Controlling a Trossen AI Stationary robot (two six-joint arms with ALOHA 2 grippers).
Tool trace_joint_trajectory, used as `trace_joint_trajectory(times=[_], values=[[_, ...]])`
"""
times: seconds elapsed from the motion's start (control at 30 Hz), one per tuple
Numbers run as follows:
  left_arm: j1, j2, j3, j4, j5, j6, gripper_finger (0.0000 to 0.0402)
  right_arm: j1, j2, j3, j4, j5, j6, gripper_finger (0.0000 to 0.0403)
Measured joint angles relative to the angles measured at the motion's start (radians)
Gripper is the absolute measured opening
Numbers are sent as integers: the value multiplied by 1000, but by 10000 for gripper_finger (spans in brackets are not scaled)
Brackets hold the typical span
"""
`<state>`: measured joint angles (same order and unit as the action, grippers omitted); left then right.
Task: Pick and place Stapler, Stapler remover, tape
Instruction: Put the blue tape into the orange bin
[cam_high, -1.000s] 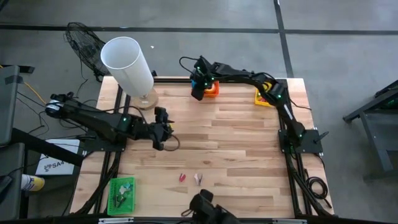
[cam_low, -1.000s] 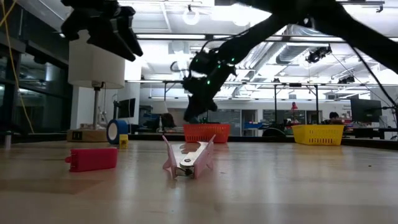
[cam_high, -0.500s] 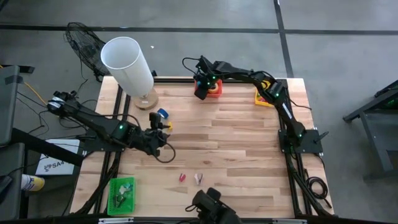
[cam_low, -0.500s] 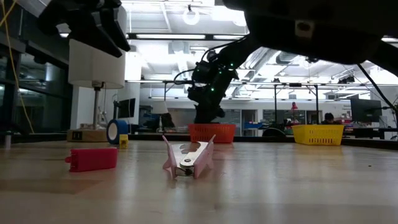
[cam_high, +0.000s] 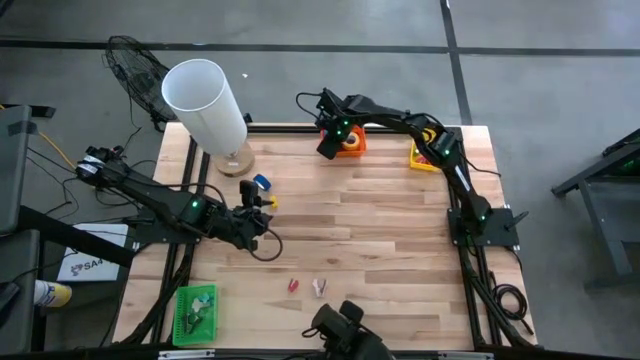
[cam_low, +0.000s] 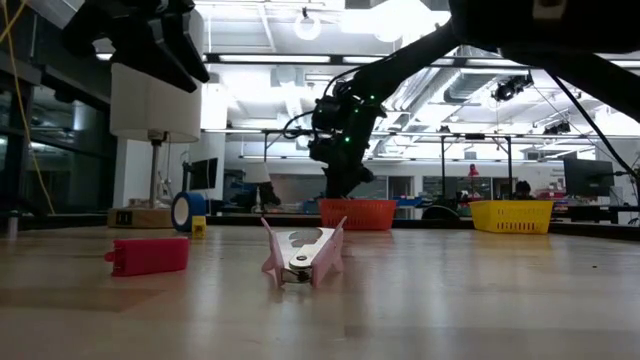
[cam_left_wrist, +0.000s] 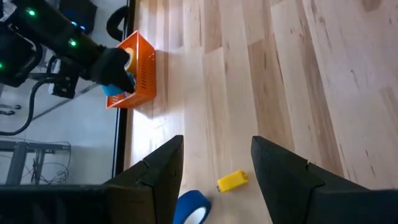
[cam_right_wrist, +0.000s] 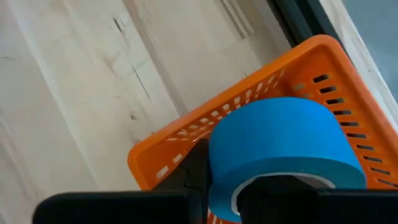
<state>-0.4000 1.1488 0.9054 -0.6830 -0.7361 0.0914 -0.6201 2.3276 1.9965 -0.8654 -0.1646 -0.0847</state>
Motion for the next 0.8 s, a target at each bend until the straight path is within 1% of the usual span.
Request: trace_joint_trajectory(times=[0.33,0.4,0.5,0.8], values=[[0,0,0,0,11,0,184,-16,0,0,-36,3,43,42],[0,0,0,-1,11,0,184,-16,0,0,-35,23,43,48],[0,0,0,-1,11,0,184,-16,0,0,-39,52,44,66],[0,0,0,-1,11,0,184,-15,0,0,-53,51,45,133]])
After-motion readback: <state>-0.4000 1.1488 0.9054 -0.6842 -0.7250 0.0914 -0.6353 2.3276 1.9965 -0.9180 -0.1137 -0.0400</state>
